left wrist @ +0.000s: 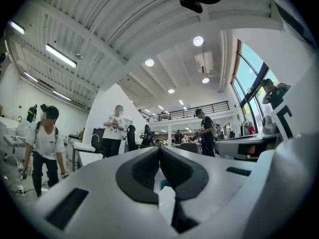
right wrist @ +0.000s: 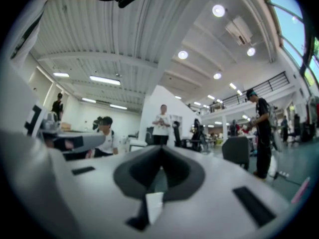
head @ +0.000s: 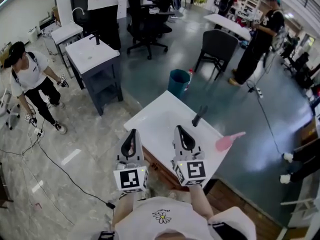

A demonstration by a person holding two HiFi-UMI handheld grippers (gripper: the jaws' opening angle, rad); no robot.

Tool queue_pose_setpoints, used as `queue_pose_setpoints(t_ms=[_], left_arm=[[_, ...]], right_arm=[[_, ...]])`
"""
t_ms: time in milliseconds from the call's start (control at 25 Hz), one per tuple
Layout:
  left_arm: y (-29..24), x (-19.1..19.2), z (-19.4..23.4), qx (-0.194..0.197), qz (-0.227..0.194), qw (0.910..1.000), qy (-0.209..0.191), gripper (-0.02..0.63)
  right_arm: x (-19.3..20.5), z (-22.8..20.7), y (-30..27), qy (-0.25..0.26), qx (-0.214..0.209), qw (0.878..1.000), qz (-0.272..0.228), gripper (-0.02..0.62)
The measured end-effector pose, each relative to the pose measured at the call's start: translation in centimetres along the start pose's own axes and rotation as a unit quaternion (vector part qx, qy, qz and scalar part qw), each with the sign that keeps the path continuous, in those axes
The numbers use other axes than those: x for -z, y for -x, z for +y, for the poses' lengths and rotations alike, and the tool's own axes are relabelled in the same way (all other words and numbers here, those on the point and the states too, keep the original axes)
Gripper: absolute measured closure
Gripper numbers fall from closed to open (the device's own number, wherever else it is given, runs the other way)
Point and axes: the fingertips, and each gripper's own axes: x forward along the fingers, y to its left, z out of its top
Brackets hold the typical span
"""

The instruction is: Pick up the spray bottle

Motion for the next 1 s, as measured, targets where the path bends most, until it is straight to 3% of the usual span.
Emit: queue_pose_setpoints(t_ms=[200,360,480,760,880,1000], left_arm=[[-2.2,-0.5,-6.8,0.078,-0.008,0.9969,0.004,0.586],[-3.5,-1.0,-13.6,0.154,-0.006,0.9879,0.012,0.586],[-4.1,-0.9,-18.3,0.218,-0.006,0.9757,0.024,0.586],[-3.7,0.1,-28.3,0.325,0.003,0.9446,0.045,0.586],[-3.0,0.0,-31.5,0.36,0.007,0.9315,0.053,0.586],[-2.5,-0.3,-34.4,0.378,0.011,0.9238,0.06,0.586]], right_arm=[[-1.7,-5.1,4.9,0.02,0.071,0.997,-0.013,0.565],[-2.2,-10.3,10.2,0.025,0.151,0.988,-0.006,0.566],[-2.1,-13.6,14.5,0.027,0.223,0.974,-0.002,0.566],[-1.7,-19.0,24.1,0.033,0.348,0.937,0.004,0.566],[-1.5,-20.1,27.8,0.028,0.391,0.92,0.011,0.565],[-1.7,-21.3,30.7,0.025,0.419,0.908,0.014,0.566]])
